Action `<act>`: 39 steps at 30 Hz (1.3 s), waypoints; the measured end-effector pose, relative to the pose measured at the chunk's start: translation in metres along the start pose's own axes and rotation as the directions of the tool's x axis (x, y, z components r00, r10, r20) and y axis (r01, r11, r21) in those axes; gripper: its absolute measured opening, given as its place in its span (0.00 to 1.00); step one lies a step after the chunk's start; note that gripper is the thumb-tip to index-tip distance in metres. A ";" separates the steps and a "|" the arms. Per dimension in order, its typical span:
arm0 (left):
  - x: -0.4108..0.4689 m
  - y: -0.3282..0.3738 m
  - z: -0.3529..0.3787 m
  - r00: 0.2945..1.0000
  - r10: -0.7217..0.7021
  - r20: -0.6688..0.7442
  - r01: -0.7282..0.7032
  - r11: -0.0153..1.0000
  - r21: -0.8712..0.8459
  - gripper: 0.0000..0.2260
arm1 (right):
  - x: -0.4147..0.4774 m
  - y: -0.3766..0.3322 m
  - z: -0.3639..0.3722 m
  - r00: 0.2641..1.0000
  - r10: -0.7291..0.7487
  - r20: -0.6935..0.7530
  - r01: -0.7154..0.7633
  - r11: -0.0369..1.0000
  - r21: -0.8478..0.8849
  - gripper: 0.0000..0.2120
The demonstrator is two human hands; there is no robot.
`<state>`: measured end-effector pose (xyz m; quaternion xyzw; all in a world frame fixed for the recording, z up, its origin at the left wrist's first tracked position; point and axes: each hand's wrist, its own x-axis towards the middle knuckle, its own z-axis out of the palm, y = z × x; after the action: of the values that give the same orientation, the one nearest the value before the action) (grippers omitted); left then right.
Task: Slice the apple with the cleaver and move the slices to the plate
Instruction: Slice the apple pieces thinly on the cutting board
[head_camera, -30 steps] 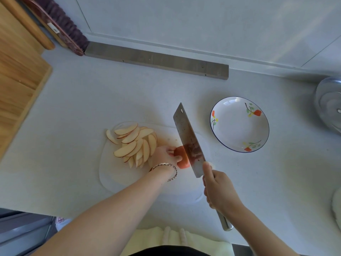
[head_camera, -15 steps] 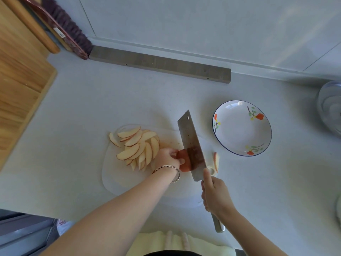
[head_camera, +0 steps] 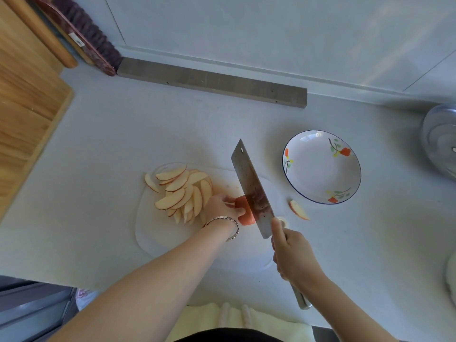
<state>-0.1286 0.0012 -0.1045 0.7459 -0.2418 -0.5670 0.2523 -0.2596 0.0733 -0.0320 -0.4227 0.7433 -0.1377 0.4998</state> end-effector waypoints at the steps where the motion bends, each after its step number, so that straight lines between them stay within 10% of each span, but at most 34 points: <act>1: -0.002 0.003 0.001 1.000 -0.004 0.018 0.004 1.000 -0.010 0.15 | -0.001 0.002 0.000 1.000 0.002 -0.003 -0.002 0.999 -0.036 0.25; 12: -0.006 0.005 0.000 0.999 -0.006 0.032 0.007 1.000 -0.014 0.17 | 0.008 0.008 0.017 0.999 0.036 -0.026 -0.040 0.983 -0.181 0.24; 19: -0.017 0.011 -0.003 0.997 -0.055 0.051 0.062 0.984 -0.167 0.15 | 0.006 -0.002 0.004 0.990 0.139 0.035 -0.143 0.974 0.177 0.25; 39: -0.016 0.011 0.000 0.994 -0.100 0.037 0.105 0.971 -0.215 0.14 | -0.017 0.010 0.005 0.999 0.033 -0.005 -0.034 0.989 -0.141 0.25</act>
<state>-0.1335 0.0032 -0.0859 0.7181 -0.1430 -0.6117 0.2994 -0.2572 0.0929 -0.0301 -0.4443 0.7589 -0.0771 0.4698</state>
